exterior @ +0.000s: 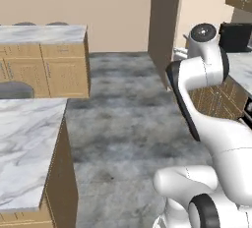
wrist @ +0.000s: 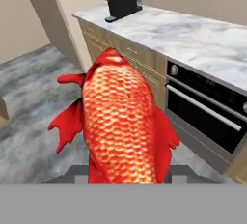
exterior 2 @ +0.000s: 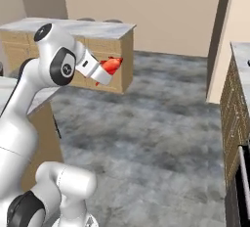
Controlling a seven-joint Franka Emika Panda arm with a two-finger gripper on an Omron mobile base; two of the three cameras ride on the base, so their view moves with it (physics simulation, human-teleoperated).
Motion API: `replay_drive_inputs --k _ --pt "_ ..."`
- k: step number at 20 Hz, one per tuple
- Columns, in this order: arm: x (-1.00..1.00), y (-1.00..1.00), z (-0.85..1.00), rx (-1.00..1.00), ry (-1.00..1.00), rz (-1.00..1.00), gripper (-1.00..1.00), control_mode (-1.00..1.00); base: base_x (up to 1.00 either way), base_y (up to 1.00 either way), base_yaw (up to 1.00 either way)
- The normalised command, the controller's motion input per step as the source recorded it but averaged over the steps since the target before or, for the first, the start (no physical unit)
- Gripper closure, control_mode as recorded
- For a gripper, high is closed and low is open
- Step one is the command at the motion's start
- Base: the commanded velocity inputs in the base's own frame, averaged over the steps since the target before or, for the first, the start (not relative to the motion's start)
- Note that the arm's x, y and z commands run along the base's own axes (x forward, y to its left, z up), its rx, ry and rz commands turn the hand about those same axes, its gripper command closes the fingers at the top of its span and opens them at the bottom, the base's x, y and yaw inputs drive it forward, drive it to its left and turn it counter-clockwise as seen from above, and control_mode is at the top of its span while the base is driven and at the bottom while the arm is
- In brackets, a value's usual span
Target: Take the cheese, fish, and mushroom from the fridge and place them on the plate on the dining counter to create an appetizer plate.
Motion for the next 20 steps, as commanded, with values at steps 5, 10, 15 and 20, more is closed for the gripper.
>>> replay_drive_inputs --k 5,10,15,20 --pt "0.00 0.00 0.00 0.00 0.00 0.00 1.00 1.00 1.00 -0.63 0.49" --pt "0.00 0.00 0.00 0.00 0.00 0.00 1.00 1.00 1.00 -0.70 0.46" --pt "0.00 0.00 0.00 0.00 0.00 0.00 1.00 1.00 1.00 -0.87 0.43" --pt "0.00 0.00 0.00 0.00 0.00 0.00 1.00 1.00 1.00 -0.92 0.43"
